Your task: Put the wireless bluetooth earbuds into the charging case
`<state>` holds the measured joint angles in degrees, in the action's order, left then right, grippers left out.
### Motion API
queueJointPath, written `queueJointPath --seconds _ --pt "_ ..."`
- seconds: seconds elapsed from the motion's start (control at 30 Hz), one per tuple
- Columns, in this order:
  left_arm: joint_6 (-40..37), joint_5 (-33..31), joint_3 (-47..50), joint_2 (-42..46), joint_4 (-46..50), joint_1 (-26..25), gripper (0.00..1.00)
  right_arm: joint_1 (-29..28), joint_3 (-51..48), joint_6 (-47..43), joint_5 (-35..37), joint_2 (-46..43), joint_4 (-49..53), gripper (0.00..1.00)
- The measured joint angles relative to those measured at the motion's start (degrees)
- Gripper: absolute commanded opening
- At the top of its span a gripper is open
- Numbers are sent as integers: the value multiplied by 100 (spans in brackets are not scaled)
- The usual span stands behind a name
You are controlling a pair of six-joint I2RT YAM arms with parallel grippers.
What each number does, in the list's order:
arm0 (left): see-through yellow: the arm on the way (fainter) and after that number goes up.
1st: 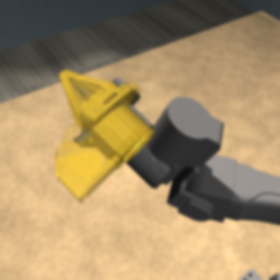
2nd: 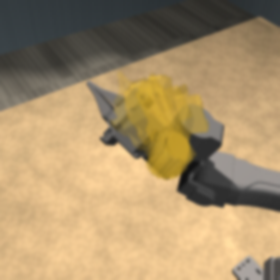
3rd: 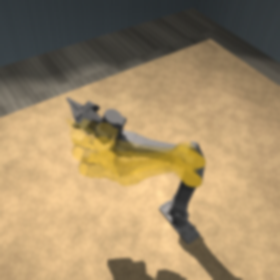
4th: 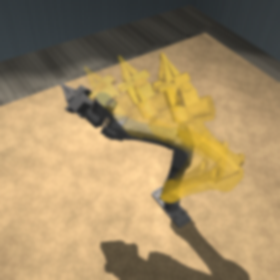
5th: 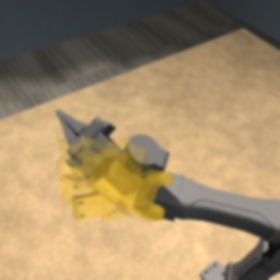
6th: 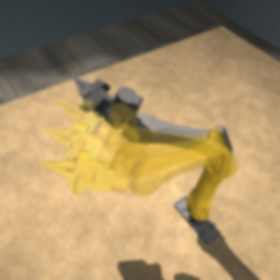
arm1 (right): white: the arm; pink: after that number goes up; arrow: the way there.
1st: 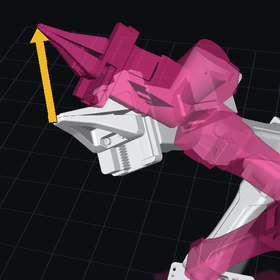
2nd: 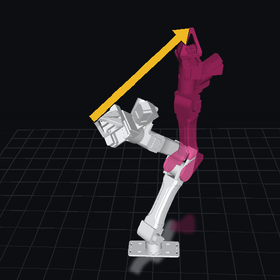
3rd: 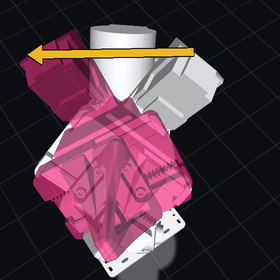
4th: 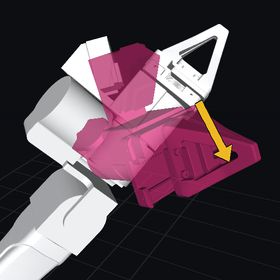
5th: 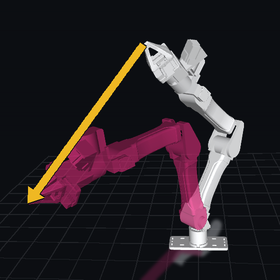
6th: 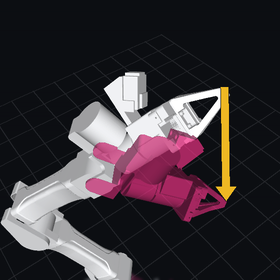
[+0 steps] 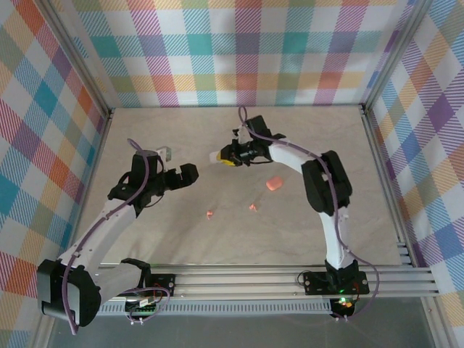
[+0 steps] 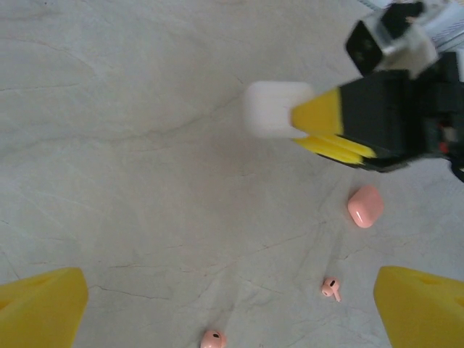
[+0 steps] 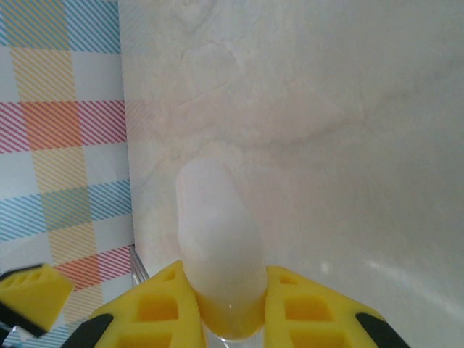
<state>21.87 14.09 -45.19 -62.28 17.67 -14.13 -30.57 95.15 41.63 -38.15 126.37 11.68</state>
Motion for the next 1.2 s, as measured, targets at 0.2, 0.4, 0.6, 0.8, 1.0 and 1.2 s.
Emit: queueJointPath --seconds 0.2,0.4,0.6,0.8,1.0,1.2 --pt "-46 267 177 -2 31 118 100 -354 1292 92 -68 1209 271 13" --pt "-225 494 177 -2 42 245 100 -590 1912 144 -59 1753 597 20" --pt "-374 780 177 0 44 264 100 -621 2044 107 31 1797 901 40" --pt "-417 890 177 2 44 264 100 -627 2090 -52 260 1731 1158 52" --pt "-411 929 177 61 50 264 100 -614 1950 -376 876 1239 1694 54" --pt "-326 1311 177 111 7 267 100 -601 1023 -925 1486 -70 1834 54"
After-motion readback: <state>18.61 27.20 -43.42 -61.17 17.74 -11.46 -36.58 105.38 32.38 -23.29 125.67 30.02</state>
